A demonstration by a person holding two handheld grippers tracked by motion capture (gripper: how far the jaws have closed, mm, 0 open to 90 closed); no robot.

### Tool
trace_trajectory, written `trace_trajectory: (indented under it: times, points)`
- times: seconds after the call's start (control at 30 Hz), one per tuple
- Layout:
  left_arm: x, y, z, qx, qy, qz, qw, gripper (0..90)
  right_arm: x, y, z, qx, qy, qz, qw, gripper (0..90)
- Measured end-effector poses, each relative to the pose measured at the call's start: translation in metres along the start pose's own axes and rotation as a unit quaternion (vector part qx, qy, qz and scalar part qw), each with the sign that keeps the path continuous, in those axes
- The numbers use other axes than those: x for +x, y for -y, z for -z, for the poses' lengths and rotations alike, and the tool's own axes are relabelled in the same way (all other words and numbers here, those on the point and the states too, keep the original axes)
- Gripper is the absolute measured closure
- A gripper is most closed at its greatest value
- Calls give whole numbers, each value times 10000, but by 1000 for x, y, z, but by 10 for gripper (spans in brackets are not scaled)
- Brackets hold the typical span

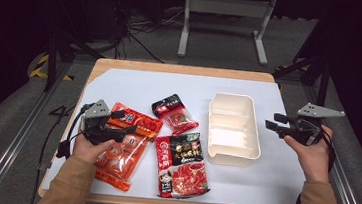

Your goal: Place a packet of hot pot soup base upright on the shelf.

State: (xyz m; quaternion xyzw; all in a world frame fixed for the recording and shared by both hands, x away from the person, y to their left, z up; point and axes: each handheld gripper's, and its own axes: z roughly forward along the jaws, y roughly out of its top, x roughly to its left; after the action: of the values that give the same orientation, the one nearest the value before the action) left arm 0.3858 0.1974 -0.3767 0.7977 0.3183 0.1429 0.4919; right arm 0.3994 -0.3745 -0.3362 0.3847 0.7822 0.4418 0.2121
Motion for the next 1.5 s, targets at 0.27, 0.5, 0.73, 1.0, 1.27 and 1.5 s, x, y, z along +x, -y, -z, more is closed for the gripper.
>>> trace_trajectory:
  times: [0.27,0.5,0.73,1.0,1.27,1.5]
  points:
    - [-14,-16,-12,17,84,-221,9997,285,2,2,-2,83,-81,-36,9999,496]
    - [-20,-23,-28,-2,283,-186,9994,279,2,5,-1,99,-77,-62,9999,484]
    - [-26,-28,-42,18,498,-62,9987,279,1,8,0,123,-73,-128,9998,474]
    - [-31,-29,-55,81,643,-24,9979,268,-1,9,-2,140,-59,-147,9998,468]
    - [-35,-25,-67,213,685,110,9974,268,0,10,-4,161,-91,-155,9997,460]
    - [-37,-18,-81,404,708,238,9964,294,-2,12,-5,186,-98,-182,9996,459]
